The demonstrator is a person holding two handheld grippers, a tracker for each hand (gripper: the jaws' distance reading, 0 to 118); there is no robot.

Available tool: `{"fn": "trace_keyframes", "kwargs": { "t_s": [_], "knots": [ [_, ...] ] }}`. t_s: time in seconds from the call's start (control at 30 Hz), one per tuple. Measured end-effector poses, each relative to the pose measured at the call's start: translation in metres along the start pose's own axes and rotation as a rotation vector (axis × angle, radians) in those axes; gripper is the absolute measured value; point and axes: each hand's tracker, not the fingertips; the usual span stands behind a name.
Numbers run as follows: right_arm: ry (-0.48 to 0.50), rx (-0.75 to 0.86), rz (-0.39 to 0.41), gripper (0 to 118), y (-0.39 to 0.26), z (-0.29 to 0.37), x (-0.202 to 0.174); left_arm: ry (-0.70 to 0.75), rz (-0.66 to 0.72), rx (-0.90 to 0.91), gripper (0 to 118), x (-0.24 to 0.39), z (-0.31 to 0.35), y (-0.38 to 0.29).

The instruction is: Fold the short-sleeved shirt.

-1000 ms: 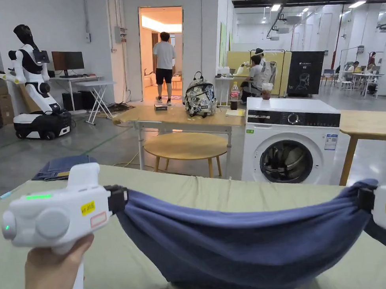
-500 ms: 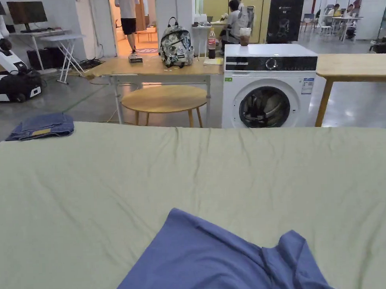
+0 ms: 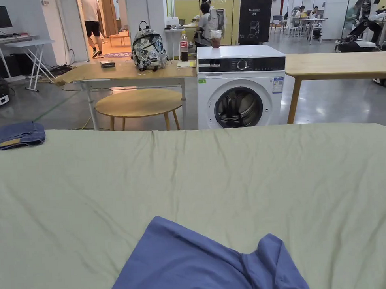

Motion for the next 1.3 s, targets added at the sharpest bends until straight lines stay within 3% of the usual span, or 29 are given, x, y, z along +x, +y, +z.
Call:
{"fn": "trace_keyframes", "kwargs": {
  "t_s": [0.1,0.2,0.3,0.33,0.37,0.43,0.47,0.5,0.63,0.8,0.9,0.93,1.0,1.13,1.3],
  "knots": [
    [0.012,0.121,0.101,82,0.032,0.017,-0.023,-0.028,-0.067,0.123,90,0.027,0.024,0.029],
    [0.09,0.195,0.138,79,0.062,0.023,-0.049,-0.059,-0.125,0.232,90,0.053,0.045,0.054],
    [0.173,0.238,0.165,36,0.08,0.02,-0.066,-0.063,-0.153,0.315,88,0.071,0.057,0.07],
    [0.184,0.252,0.178,21,0.083,0.019,-0.073,-0.064,-0.162,0.313,80,0.075,0.06,0.073],
    [0.176,0.249,0.183,14,0.085,0.016,-0.076,-0.07,-0.18,0.315,64,0.079,0.062,0.076],
    [0.18,0.257,0.202,0,0.087,0.013,-0.084,-0.06,-0.2,0.32,10,0.085,0.064,0.079],
    [0.185,0.257,0.202,0,0.088,0.012,-0.087,-0.054,-0.208,0.312,1,0.087,0.065,0.08],
    [0.187,0.258,0.198,0,0.088,0.01,-0.087,-0.054,-0.211,0.307,0,0.088,0.065,0.079],
    [0.193,0.246,0.199,0,0.084,0.006,-0.09,-0.055,-0.183,0.271,0,0.081,0.063,0.074],
    [0.193,0.23,0.179,0,0.078,0.003,-0.083,-0.054,-0.053,0.212,0,0.042,0.05,0.059],
    [0.197,0.199,0.143,0,0.073,-0.001,-0.076,-0.03,0.021,0.082,1,0.01,0.024,0.035],
    [0.2,0.186,0.132,0,0.071,-0.003,-0.074,-0.05,0.056,-0.022,19,0.0,0.012,0.021],
    [0.198,0.168,0.116,0,0.067,-0.004,-0.07,-0.008,0.108,-0.05,57,-0.015,-0.011,-0.01],
    [0.197,0.153,0.115,0,0.059,-0.004,-0.06,0.023,0.218,-0.207,58,-0.045,-0.048,-0.062],
    [0.176,0.131,0.094,0,0.057,-0.009,-0.05,0.039,0.17,-0.325,57,-0.028,-0.073,-0.083]
  ]
}}
